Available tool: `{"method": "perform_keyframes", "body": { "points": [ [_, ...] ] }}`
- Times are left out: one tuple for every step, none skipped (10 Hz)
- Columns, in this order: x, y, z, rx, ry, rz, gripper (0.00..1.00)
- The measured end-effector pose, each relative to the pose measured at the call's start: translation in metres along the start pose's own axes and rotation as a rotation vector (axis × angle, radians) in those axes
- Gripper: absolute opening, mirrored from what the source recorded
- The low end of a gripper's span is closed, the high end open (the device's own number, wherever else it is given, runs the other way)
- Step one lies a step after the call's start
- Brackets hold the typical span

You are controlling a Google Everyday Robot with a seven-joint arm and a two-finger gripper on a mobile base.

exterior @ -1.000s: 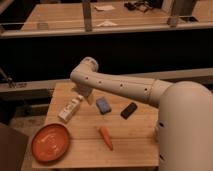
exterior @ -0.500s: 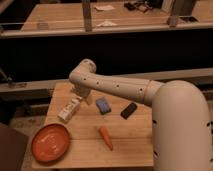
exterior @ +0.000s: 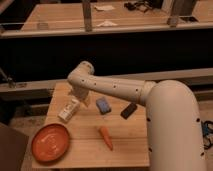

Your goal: Place the bottle in the ceramic bowl

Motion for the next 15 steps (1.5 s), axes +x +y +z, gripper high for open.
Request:
{"method": "perform_keyframes", "body": {
  "points": [
    [-0.002,-0.002,0.003,-0.001,-0.006,-0.008,0.80],
    [-0.003,-0.004,0.008,-0.002,-0.011,-0.019,0.80],
    [-0.004,-0.005,0.011,-0.004,-0.016,-0.026,0.80],
    [-0.006,-0.007,0.017,-0.006,-0.023,-0.035,0.80],
    [-0.008,-0.008,0.021,-0.006,-0.031,-0.044,0.80],
    [-0.008,-0.007,0.025,-0.007,-0.037,-0.048,0.80],
    [-0.009,-0.007,0.030,-0.008,-0.045,-0.052,0.80],
    [-0.010,-0.007,0.035,-0.011,-0.052,-0.057,0.80],
    [-0.011,-0.007,0.039,-0.012,-0.058,-0.060,0.80],
    [-0.012,-0.007,0.043,-0.013,-0.063,-0.064,0.80],
    [-0.012,-0.007,0.046,-0.013,-0.068,-0.068,0.80],
    [-0.012,-0.007,0.050,-0.014,-0.073,-0.073,0.80],
    [-0.012,-0.007,0.052,-0.014,-0.077,-0.075,0.80],
    [-0.013,-0.007,0.054,-0.013,-0.079,-0.077,0.80],
    [-0.013,-0.008,0.057,-0.013,-0.082,-0.080,0.80]
  ]
}}
